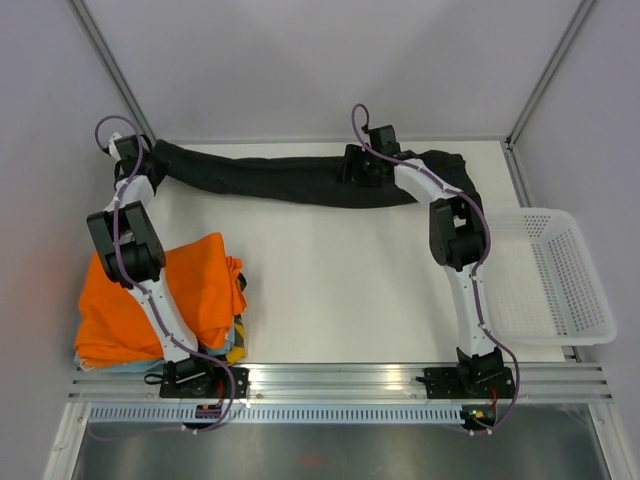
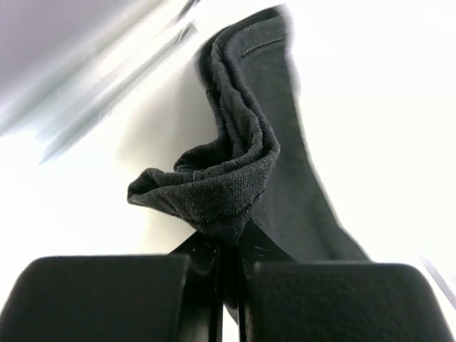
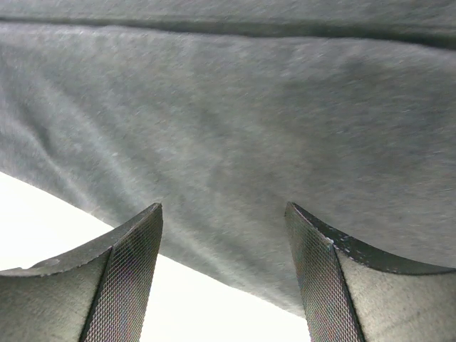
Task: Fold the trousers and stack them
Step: Fold the trousers
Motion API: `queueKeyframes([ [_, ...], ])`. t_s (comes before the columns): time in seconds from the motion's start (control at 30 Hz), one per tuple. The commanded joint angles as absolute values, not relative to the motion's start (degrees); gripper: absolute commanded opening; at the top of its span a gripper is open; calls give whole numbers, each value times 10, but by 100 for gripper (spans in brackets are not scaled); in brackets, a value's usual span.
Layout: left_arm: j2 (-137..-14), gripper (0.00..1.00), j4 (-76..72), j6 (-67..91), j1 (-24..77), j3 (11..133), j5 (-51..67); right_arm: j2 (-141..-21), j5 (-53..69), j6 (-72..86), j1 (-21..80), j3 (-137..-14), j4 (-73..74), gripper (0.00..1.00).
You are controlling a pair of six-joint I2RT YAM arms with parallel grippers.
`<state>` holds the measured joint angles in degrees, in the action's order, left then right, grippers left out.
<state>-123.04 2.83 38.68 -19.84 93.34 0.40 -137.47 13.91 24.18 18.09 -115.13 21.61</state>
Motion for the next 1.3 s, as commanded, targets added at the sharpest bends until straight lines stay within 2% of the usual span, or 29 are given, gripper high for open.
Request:
queueKeyframes([
  [0.0, -1138, 2, -28, 262, -200, 929, -25, -1334, 156, 244, 190, -1144, 183, 76],
  [0.2, -1071, 2, -70, 188, -192, 892, 33, -1355, 221, 283, 235, -1150, 110, 76],
  [0.33, -1053, 2, -95, 176, -184, 882, 82, -1422, 257, 304, 281, -1252, 112, 76],
  [0.4, -1044, 2, -100, 164, -171, 876, 100, -1443, 270, 335, 298, -1255, 80, 76],
  [0.63, -1038, 2, -98, 111, -120, 864, 100, -1462, 229, 488, 329, -1242, -70, 77],
  [0.7, -1039, 2, -103, 116, -115, 851, 101, -1494, 207, 529, 348, -1271, -104, 77],
  [0.8, -1038, 2, -112, 127, -114, 838, 111, -1577, 181, 556, 376, -1381, -70, 67],
  [0.87, -1033, 2, -116, 129, -114, 833, 117, -1613, 164, 614, 390, -1400, -84, 43],
  [0.97, -1024, 2, -122, 137, -114, 828, 123, -1629, 131, 655, 399, -1390, -91, 26],
  [1.1, -1016, 2, -129, 149, -112, 821, 136, -1628, 91, 652, 410, -1376, -78, 21],
  [1.27, -1010, 2, -128, 162, -107, 819, 151, -1676, 111, 675, 424, -1410, -61, 20],
])
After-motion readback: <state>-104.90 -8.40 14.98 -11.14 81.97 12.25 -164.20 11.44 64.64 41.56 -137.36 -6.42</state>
